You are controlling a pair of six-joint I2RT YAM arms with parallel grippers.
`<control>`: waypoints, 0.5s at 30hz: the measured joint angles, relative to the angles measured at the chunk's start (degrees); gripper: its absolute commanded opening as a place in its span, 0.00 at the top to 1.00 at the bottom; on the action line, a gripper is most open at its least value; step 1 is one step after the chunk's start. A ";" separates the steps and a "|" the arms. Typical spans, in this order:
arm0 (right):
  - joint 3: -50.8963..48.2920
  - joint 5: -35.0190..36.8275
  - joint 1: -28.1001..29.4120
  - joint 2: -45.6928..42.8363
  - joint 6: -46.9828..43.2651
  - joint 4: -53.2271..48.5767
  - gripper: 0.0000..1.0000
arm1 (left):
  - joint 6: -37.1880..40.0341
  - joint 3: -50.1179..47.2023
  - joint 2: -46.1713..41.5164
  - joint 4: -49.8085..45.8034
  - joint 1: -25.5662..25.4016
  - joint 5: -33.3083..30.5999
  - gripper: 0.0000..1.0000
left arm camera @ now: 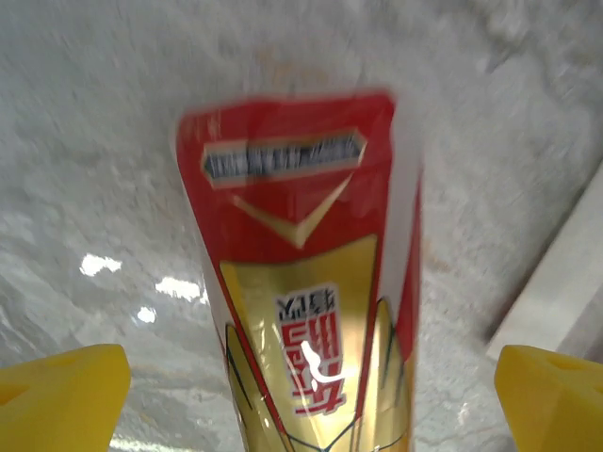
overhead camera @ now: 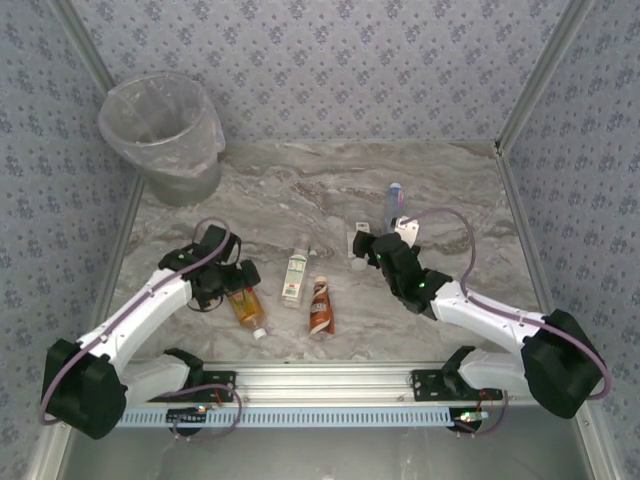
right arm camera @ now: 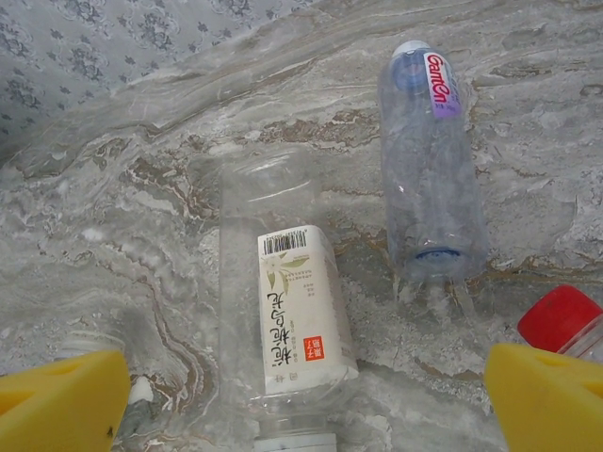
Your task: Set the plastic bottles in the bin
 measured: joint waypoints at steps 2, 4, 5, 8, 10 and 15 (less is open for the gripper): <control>0.00 -0.92 0.02 0.48 -0.46 0.68 0.01 | -0.85 -1.55 0.09 0.96 -0.66 0.31 0.01; 0.04 -2.10 0.17 1.14 -1.22 1.36 0.01 | -1.46 -2.73 0.44 2.40 -0.70 0.37 0.01; 0.17 -2.60 0.37 1.53 -1.79 1.55 0.01 | -1.70 -3.26 0.81 3.48 -0.70 0.52 0.01; 1.09 -3.91 1.20 2.71 -3.08 1.57 0.01 | -2.38 -4.46 1.99 6.73 -0.70 0.76 0.01; 1.84 -4.57 1.73 3.32 -3.52 1.60 0.01 | -2.69 -4.94 3.06 8.55 -0.70 0.76 0.01; 2.99 -5.62 2.86 4.24 -5.29 1.79 0.01 | -2.93 -5.18 7.30 12.35 -0.70 0.72 0.02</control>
